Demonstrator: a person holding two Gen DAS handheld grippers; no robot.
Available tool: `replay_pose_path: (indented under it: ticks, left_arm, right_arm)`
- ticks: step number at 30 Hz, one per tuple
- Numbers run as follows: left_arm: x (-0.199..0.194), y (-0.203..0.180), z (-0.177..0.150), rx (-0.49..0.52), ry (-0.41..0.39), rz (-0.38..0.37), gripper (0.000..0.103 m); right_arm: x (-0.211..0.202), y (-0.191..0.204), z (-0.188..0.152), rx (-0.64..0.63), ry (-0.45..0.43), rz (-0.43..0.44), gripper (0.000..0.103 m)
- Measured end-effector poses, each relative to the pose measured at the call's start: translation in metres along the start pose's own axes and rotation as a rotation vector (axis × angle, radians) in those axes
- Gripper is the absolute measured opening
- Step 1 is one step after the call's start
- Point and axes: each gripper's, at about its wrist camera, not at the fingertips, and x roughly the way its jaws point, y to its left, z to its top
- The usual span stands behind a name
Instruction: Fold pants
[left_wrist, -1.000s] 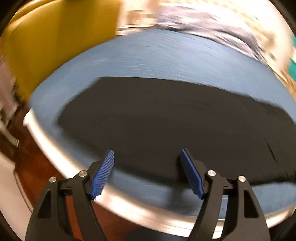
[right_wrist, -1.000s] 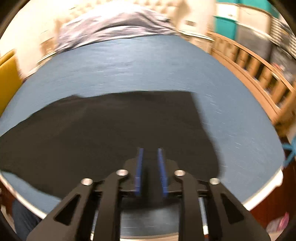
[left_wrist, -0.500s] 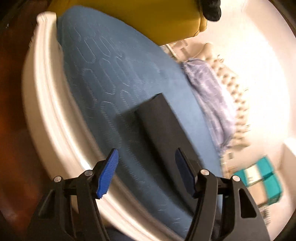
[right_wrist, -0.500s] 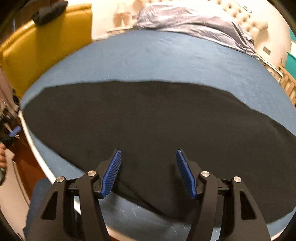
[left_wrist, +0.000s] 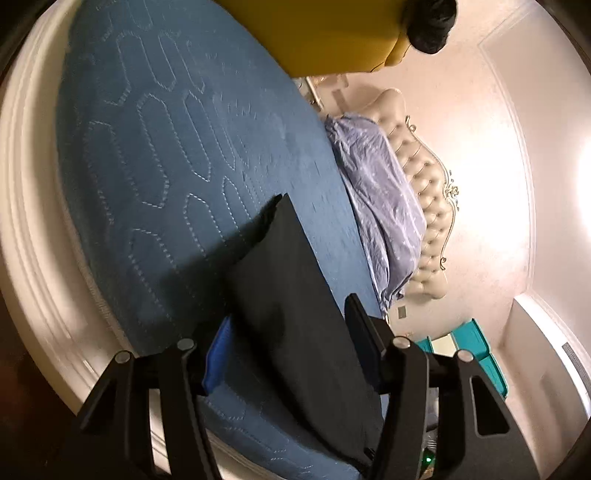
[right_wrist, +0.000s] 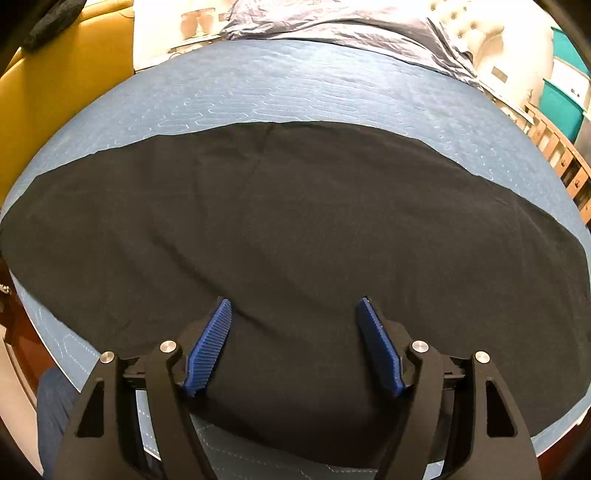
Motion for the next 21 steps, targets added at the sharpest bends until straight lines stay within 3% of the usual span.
replay_pose_path:
  ticks: [2, 5, 9, 10, 14, 17, 21]
  left_arm:
    - [0.000, 0.005, 0.002, -0.027, 0.007, -0.028, 0.057]
    - [0.004, 0.008, -0.001, -0.051, 0.006, -0.137, 0.057]
    - [0.021, -0.005, -0.021, 0.028, 0.089, -0.192, 0.057]
    - [0.024, -0.006, -0.024, 0.045, 0.089, -0.180, 0.056]
    - [0.024, 0.001, -0.018, -0.027, -0.012, -0.103, 0.016]
    - [0.023, -0.014, -0.014, 0.011, -0.037, -0.018, 0.012]
    - [0.025, -0.071, -0.019, 0.232, -0.066, 0.222, 0.010]
  right_arm:
    - [0.001, 0.001, -0.001, -0.001, -0.001, 0.001, 0.071]
    - [0.002, -0.002, 0.004, -0.008, -0.005, 0.001, 0.071]
    - [0.002, 0.000, 0.002, -0.007, -0.005, -0.007, 0.071]
    - [0.000, 0.002, 0.001, -0.007, -0.004, -0.008, 0.071]
    - [-0.002, 0.001, 0.001, -0.011, 0.002, -0.005, 0.071]
    - [-0.003, 0.003, -0.001, -0.013, 0.008, -0.002, 0.072]
    - [-0.003, 0.003, 0.001, -0.019, 0.011, -0.004, 0.072]
